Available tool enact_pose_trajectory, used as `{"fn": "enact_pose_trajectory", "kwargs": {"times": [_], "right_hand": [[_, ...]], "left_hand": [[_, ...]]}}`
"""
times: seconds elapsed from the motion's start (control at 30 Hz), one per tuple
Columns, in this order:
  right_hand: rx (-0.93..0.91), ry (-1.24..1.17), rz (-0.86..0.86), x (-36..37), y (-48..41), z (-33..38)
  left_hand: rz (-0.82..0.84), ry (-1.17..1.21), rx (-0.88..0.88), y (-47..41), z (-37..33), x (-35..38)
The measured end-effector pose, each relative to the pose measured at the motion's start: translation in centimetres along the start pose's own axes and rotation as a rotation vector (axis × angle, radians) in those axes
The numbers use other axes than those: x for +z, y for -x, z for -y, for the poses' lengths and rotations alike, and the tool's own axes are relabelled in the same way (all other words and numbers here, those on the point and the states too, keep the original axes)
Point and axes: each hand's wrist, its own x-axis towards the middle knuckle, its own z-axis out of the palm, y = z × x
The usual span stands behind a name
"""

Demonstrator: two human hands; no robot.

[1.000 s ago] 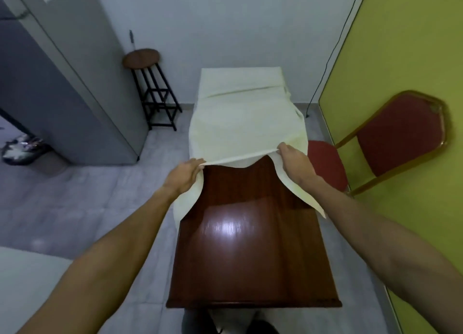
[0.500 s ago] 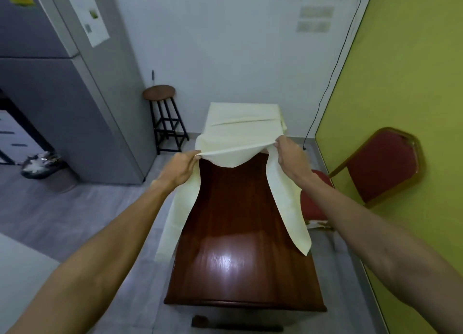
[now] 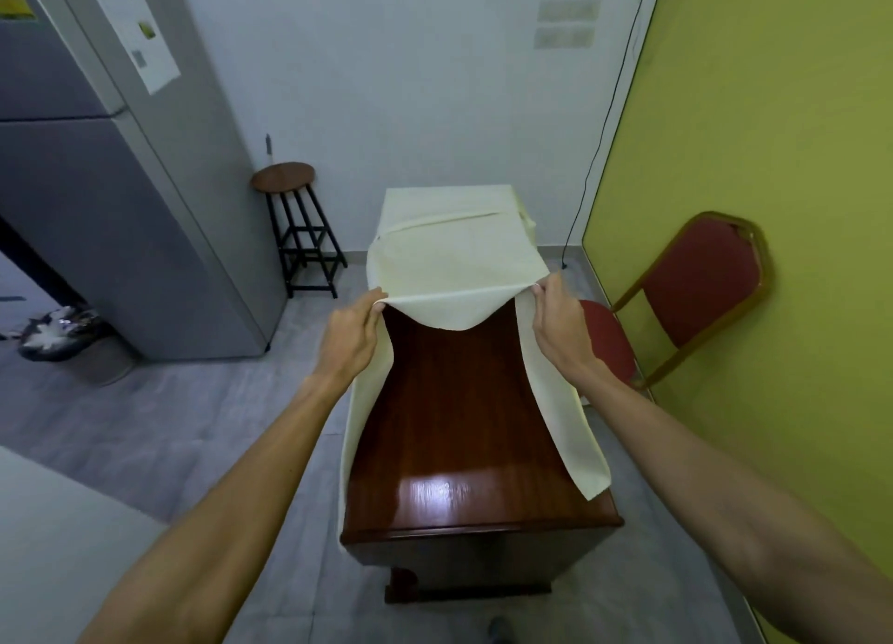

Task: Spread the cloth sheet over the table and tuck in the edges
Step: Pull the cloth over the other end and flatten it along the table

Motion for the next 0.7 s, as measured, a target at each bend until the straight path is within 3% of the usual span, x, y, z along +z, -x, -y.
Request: {"fn": "enact_pose_trajectory", "kwargs": {"times": [0.47,0.7], "right_hand": [[-0.041,0.094,-0.069,-2.7,4.6,-0.7],[-0.024,0.144,0.038,-2.9,9.0,-1.9]], "left_hand": [[0.010,-0.028,0.045,5.3,-1.5,0.3],[0.096,0.030,-0.021,8.8,-0.5,2.0]]}}
